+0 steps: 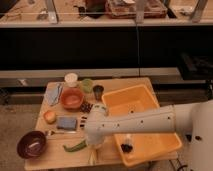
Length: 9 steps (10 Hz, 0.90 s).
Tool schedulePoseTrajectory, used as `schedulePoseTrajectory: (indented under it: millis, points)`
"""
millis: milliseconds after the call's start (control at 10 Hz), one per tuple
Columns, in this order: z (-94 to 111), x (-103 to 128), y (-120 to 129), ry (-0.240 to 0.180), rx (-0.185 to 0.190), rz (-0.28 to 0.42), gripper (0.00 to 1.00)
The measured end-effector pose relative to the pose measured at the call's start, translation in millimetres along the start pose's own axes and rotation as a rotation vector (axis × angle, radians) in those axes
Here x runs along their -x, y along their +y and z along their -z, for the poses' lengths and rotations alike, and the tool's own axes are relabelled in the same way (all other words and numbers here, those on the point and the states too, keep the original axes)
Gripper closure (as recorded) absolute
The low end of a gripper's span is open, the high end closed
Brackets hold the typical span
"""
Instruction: Place banana in tray
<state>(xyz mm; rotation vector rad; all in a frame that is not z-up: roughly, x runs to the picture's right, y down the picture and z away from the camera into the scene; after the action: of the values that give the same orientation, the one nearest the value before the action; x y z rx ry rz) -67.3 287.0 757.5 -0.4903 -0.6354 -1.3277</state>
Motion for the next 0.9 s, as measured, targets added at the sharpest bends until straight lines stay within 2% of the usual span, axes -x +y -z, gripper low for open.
schedulePoseTrajectory:
  millis: [200,300,500,800,900]
  points:
    - [0,0,0,0.000,0.001,0.001,0.91]
    - [4,-1,4,0.003,-0.027,-0.013,0.91]
    - [30,-16,20,0.042,-0.142,-0.062,0.91]
    - [104,-46,47,0.118,-0.291,-0.121,0.91]
    - [125,-56,58,0.140,-0.350,-0.140,0.91]
